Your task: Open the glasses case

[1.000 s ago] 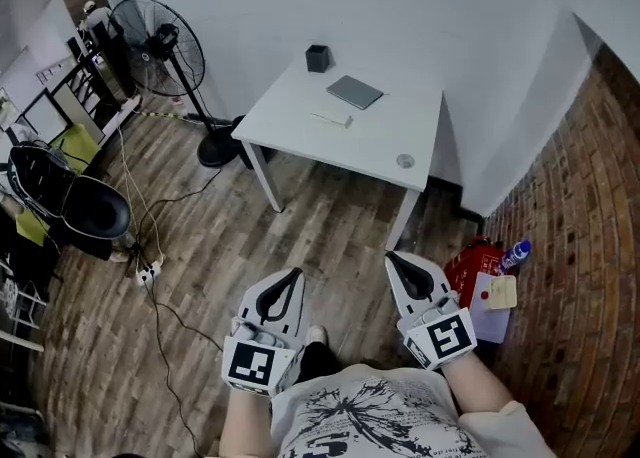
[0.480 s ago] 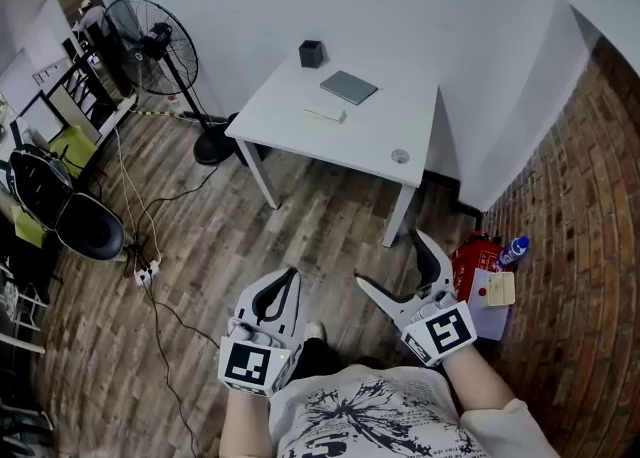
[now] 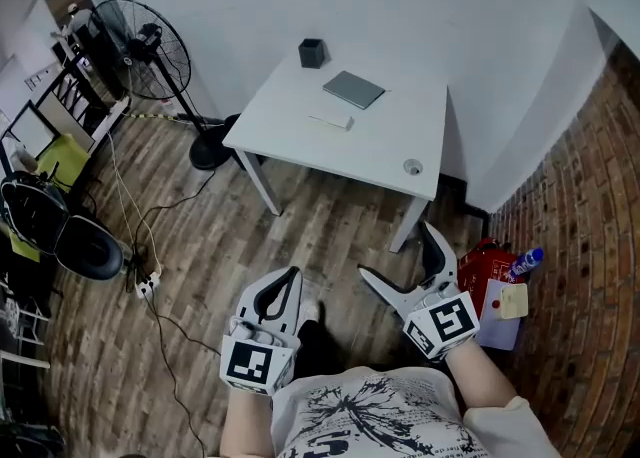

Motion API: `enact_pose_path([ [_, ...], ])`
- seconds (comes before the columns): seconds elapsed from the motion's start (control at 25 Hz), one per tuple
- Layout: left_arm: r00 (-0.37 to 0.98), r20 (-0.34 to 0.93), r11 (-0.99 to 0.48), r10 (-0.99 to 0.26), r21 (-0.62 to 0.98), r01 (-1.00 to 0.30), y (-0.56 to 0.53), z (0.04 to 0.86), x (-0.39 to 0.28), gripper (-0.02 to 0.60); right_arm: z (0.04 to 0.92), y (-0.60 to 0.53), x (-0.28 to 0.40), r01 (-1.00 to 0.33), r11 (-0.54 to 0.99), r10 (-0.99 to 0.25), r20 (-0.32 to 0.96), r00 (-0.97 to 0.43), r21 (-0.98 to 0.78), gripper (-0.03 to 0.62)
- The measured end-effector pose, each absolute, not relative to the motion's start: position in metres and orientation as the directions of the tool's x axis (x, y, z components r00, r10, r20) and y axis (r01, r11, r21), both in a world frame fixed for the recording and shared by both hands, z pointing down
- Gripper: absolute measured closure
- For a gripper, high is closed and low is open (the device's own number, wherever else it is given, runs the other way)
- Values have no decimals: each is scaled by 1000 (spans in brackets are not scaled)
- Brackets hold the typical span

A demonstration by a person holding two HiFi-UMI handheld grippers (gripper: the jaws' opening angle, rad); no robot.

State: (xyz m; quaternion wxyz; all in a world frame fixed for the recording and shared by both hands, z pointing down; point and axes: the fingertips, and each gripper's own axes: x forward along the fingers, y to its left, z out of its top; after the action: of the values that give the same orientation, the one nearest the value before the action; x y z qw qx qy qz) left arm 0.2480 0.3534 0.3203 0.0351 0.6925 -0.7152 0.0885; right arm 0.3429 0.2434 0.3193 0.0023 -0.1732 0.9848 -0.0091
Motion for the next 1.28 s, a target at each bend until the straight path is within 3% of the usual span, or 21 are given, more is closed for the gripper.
enact_pose_path([
  [0.12,-8,196,-8,-981,-80,-997,326,324,202,568,322,217,300,-372,928,-372,7,-928,-24,63],
  [0.28,36,92,-40,-995,-44,-998,279,312,132,568,324,180,234,-416,909,-415,33,-909,-25,65],
  [0.68,136,98,-142,-986,-57,-988,189,316,-20,568,335,86,95,-547,837,-542,101,-834,-27,68],
  [1.28,257,274,-281,-927,-50,-959,63,386,-87,568,418,-40,25,-613,789,-571,325,-754,-37,83],
])
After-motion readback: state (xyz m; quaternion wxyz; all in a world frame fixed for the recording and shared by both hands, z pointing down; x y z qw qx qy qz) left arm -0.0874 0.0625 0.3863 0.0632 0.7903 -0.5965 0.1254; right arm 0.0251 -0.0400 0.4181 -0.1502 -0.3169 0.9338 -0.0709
